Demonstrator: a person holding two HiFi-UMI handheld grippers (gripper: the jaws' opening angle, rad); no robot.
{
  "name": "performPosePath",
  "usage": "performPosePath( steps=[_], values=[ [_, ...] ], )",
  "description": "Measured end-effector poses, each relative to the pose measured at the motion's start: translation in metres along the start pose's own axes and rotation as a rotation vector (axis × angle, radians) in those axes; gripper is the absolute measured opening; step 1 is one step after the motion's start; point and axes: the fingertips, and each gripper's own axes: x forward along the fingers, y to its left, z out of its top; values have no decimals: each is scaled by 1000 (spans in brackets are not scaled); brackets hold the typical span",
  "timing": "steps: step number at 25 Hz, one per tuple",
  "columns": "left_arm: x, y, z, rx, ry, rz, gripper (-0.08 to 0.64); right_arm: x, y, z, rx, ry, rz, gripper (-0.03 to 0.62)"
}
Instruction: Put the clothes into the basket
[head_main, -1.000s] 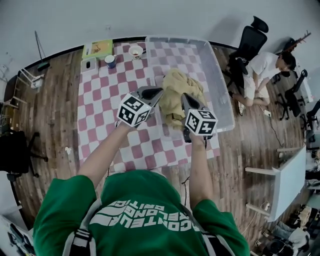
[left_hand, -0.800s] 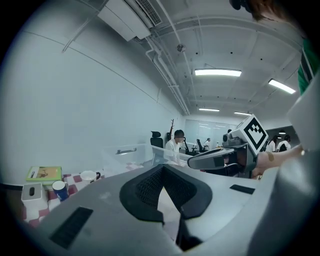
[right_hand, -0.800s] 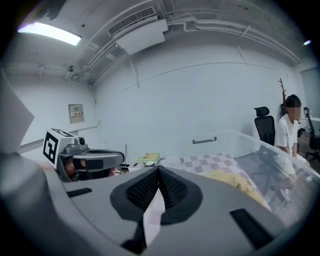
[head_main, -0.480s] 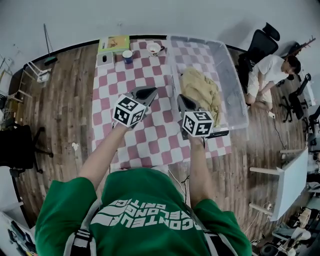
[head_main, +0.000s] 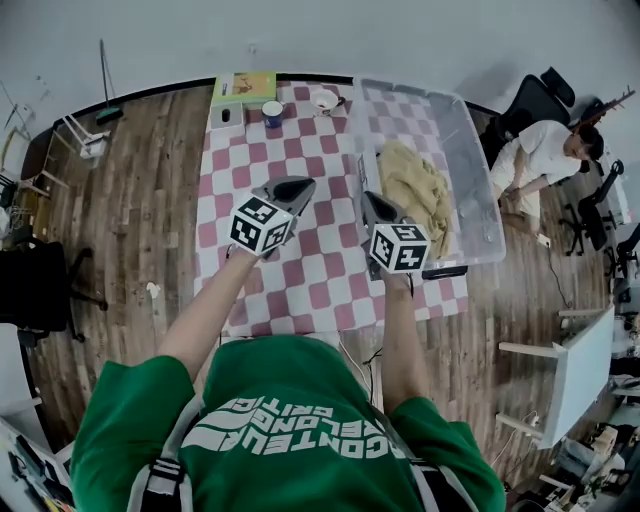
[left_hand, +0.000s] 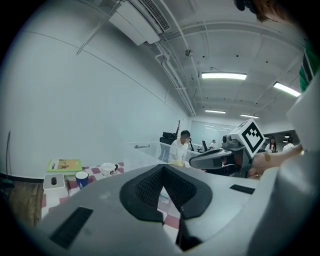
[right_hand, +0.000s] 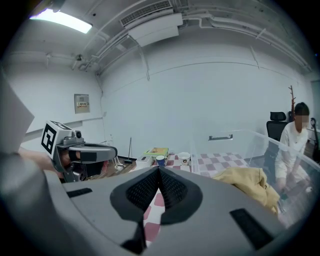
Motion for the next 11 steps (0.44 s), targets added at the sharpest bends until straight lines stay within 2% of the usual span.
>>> performPosePath(
  steps=[11],
  values=[
    [-16, 9, -15, -1, 5, -1, 3, 5, 11, -13, -15, 19, -14, 8]
  ],
)
